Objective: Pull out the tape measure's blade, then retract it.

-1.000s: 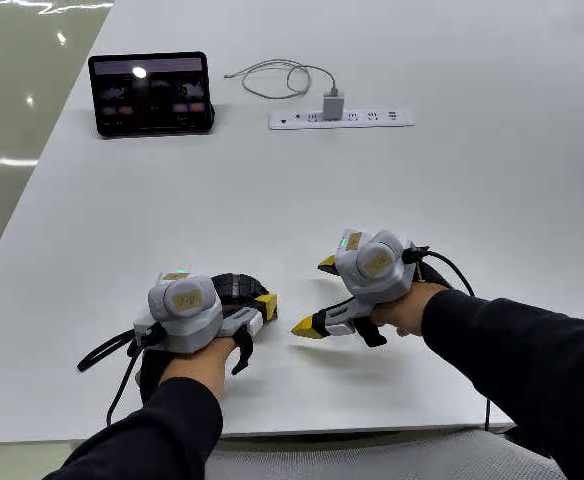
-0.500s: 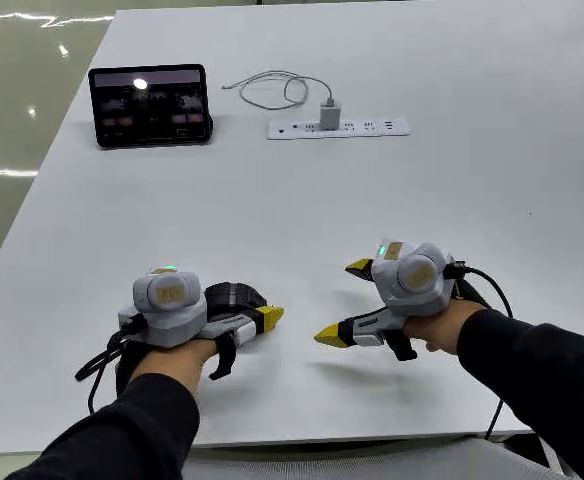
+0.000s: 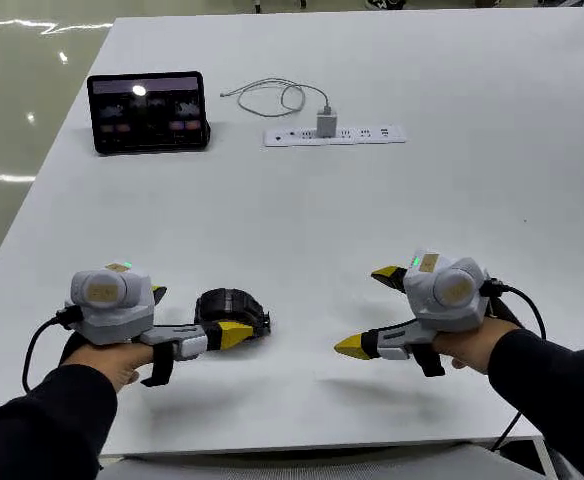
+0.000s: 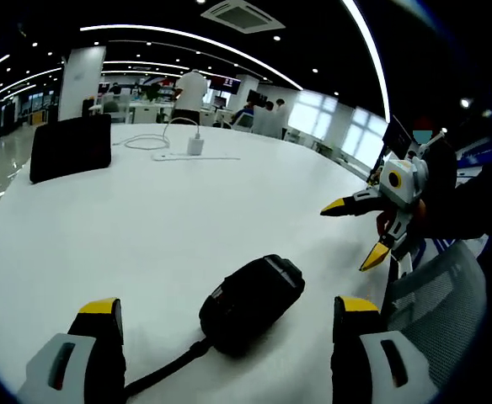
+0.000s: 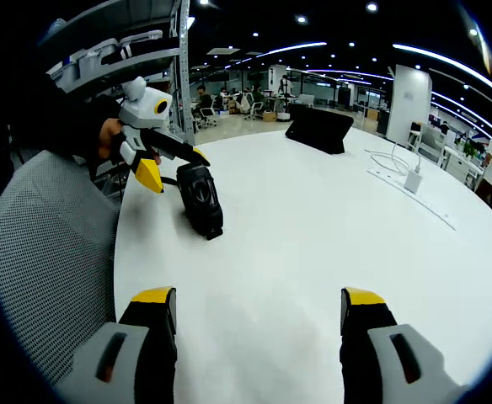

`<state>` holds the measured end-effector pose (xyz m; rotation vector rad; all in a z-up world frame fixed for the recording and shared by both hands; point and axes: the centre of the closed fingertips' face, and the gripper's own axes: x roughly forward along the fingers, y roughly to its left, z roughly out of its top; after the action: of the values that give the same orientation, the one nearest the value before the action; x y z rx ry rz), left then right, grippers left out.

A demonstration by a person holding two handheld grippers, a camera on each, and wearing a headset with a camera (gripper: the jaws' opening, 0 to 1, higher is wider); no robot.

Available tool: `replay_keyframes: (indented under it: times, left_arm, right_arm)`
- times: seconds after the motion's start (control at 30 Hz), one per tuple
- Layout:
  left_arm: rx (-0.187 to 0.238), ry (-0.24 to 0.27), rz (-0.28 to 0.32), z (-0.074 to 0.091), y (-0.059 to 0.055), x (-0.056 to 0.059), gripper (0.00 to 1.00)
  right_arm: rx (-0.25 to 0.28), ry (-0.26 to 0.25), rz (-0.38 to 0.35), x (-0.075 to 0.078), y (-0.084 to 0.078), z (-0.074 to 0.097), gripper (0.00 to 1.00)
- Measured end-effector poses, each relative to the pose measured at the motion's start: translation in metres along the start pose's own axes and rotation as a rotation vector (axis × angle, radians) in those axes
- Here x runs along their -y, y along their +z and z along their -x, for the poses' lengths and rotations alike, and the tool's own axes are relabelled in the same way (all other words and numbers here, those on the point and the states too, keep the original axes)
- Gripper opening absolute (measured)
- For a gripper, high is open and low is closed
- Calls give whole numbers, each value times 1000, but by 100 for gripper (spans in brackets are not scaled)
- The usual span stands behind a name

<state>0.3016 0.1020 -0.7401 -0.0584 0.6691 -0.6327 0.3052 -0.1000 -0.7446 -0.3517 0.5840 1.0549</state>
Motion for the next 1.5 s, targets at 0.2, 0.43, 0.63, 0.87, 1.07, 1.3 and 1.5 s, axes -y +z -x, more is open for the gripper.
replay_keyframes:
  times: [0.2,0.43,0.63,0.87,1.07,1.3,1.5]
  left_arm:
    - [-44,-31,-69,17,-11,0,100]
    - [-52,-45,-96,36,-15,-10,100]
    - [-78,-30,-116,49,-24,-20,100]
    - [-56,-16,-109,66,-22,-26,100]
    - [-59,-13,-95,75,-27,-33,100]
    - [-64,47,-115,83,-26,-41,100]
    - [-62,-12,-121,82,-25,-27,100]
  right_arm:
    - [2,-37,-20,11,-10,20,76]
    - [-7,-54,-54,9,-30,37,81]
    - [-12,-55,-48,-2,-43,54,87]
    - [-11,-40,-86,-5,-57,80,99]
    - [-18,-52,-99,3,-70,95,100]
    - [7,-92,-113,11,-78,116,100]
    - [-10,-135,-114,16,-83,125,100]
